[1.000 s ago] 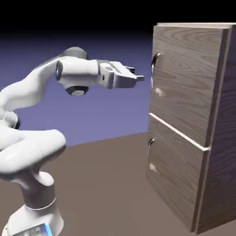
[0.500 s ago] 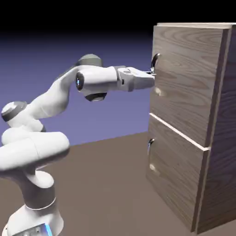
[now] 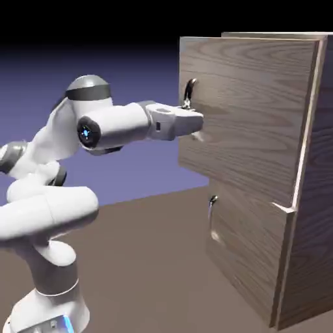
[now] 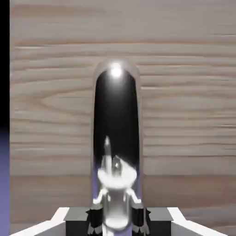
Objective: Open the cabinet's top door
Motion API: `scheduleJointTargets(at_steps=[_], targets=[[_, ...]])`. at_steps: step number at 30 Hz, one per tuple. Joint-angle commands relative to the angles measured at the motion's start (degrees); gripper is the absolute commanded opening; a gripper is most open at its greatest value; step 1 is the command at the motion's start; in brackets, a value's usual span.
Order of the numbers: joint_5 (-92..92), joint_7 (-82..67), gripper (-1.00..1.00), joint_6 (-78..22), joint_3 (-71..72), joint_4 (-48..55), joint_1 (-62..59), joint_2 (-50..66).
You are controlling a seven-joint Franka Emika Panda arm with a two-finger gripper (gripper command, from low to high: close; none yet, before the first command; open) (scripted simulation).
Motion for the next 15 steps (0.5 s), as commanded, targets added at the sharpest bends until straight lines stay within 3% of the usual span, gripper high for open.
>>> scheduleJointTargets(at_steps=[1, 4, 15], targets=[[0.02, -0.04, -1.00, -2.43, -0.71, -0.34, -1.59, -0.02], [-0.46, -0.89, -1.00, -9.91, -3.06, -1.04, -6.18, 1.01], [-17.51, -17.97, -1.00, -36.07, -13.65, 3.37, -18.99, 22.34]])
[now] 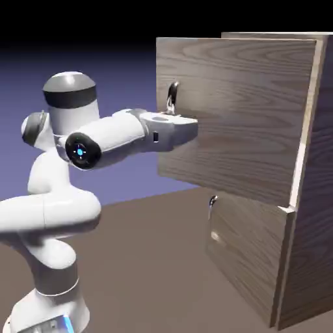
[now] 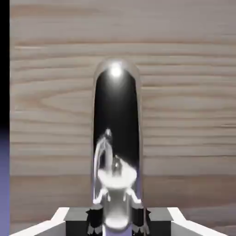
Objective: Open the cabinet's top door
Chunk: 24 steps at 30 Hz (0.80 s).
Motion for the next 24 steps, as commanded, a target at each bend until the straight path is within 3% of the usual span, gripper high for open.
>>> scheduleJointTargets(at_steps=[1, 11, 24], targets=[[-1.69, -1.74, -1.00, -1.90, -0.30, 0.86, -1.13, 2.08], [-20.44, -20.90, -1.00, -15.65, 0.86, 12.79, -10.23, 22.85], [-43.69, -39.80, -1.00, -18.55, 6.34, 33.61, -12.65, 49.85]])
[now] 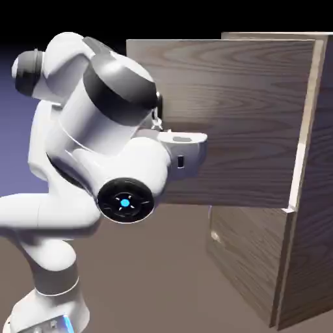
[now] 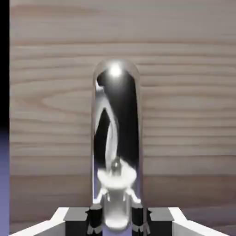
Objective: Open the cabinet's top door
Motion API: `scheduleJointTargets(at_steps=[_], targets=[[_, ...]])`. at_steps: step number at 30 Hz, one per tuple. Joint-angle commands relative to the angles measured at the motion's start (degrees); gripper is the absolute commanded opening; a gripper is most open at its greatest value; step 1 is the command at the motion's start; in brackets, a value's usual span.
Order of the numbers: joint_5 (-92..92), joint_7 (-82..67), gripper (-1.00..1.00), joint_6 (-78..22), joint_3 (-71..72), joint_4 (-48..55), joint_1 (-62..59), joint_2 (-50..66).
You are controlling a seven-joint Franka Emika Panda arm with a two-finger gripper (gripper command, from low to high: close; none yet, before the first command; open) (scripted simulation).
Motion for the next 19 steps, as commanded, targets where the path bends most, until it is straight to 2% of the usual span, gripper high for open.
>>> scheduleJointTargets(at_steps=[1, 17, 18, 19], targets=[[-1.41, -0.73, -1.00, 0.08, 0.46, 1.75, 0.10, 2.08], [-17.89, -0.53, -1.00, -1.00, 7.76, 31.21, 5.09, 34.33], [-17.89, -0.53, 1.00, -1.00, 7.76, 31.21, 5.09, 34.33], [-17.89, -0.53, 1.00, -1.00, 7.76, 31.21, 5.09, 34.33]])
